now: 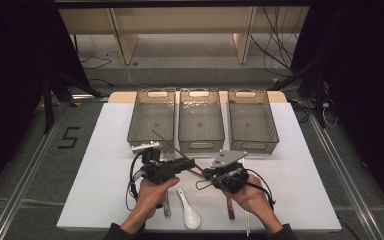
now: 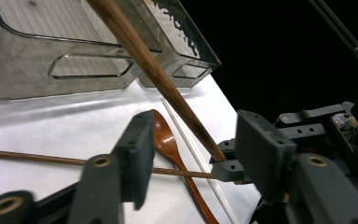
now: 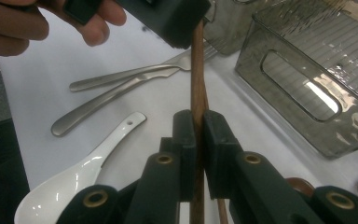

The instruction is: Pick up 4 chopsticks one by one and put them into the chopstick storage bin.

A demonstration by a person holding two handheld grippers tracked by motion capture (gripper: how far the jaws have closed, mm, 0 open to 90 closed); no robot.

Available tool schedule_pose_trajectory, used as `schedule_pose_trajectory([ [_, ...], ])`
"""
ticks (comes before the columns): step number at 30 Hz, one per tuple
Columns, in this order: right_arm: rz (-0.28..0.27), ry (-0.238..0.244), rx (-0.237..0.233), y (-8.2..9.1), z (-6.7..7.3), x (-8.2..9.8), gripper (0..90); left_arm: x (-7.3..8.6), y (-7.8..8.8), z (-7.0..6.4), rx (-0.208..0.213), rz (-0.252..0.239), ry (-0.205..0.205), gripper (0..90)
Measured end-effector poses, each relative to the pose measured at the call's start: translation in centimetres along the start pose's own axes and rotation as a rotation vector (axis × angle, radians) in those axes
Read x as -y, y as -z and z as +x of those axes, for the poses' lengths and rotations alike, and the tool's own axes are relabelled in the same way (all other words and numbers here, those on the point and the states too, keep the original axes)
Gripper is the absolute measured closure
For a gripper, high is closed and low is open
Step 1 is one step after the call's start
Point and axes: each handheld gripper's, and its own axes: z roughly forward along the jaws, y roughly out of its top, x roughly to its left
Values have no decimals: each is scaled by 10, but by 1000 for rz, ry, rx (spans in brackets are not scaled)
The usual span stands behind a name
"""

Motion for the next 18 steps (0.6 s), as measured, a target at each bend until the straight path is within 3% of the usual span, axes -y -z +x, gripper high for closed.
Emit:
schedule_pose_trajectory([
  [7,-14,2,-13,-2,4,-1,845,2,-1,3,49,-10,25,611],
  [12,-23,-2,-23,-3,5,0,844,3,-1,4,59,-18,27,681],
  [18,-42,-10,-37,-3,4,1,842,2,1,9,94,-30,62,769],
])
